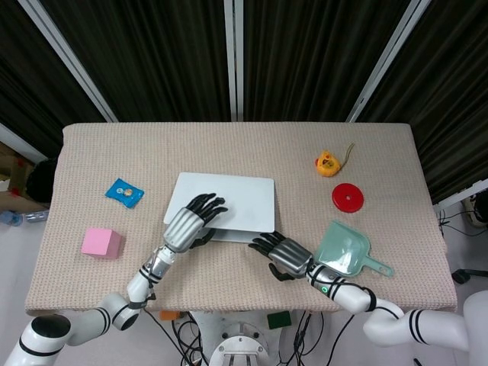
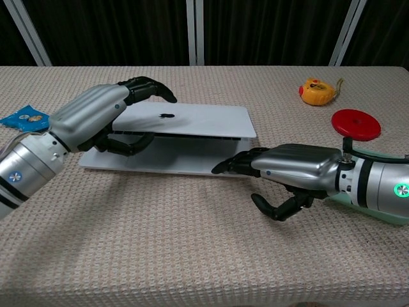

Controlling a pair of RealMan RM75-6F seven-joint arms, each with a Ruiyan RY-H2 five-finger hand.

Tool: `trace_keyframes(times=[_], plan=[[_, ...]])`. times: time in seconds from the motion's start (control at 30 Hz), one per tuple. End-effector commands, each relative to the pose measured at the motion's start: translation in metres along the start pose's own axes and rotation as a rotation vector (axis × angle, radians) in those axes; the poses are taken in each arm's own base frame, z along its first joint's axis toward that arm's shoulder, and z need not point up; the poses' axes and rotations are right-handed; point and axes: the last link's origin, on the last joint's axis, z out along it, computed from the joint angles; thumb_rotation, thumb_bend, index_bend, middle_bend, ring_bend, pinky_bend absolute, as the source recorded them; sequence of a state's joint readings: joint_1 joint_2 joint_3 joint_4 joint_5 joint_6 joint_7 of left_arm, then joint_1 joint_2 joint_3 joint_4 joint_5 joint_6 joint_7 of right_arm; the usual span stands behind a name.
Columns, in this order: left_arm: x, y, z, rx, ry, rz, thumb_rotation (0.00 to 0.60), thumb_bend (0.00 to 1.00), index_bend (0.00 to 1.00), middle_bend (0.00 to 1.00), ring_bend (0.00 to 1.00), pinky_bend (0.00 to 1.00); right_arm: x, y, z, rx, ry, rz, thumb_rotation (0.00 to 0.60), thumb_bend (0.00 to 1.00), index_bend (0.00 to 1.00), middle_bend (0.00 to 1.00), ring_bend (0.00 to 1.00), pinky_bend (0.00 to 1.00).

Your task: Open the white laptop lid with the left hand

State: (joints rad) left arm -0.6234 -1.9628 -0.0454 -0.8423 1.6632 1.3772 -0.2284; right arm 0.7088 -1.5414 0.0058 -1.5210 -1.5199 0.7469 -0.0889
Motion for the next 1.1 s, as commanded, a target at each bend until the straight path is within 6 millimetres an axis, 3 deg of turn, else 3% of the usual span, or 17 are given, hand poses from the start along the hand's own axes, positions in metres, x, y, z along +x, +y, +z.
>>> trace_keyframes(times=[0.03, 0.4, 1.1], plan=[[0.003, -0.001, 0.006, -0.004, 0.009, 0.01, 0.6, 0.52, 0.24, 0.18, 0.1, 0.16, 0.0, -0.002, 0.003, 0.004, -0.008, -0.001, 0.501, 0.74, 0.0, 0.06, 0.0, 0.0], [0.031, -0.009, 0.045, 0.02, 0.062, 0.017, 0.6, 0.52, 0.24, 0.18, 0.1, 0.16, 0.0, -0.004, 0.011, -0.004, -0.026, 0.0, 0.501, 0.75, 0.0, 0.06, 0.0, 0.0], [0.091, -0.026, 0.147, 0.144, -0.005, 0.078, 0.6, 0.52, 0.24, 0.18, 0.1, 0.16, 0.004, -0.001, 0.02, -0.027, -0.031, 0.011, 0.502, 0.75, 0.0, 0.06, 0.0, 0.0]])
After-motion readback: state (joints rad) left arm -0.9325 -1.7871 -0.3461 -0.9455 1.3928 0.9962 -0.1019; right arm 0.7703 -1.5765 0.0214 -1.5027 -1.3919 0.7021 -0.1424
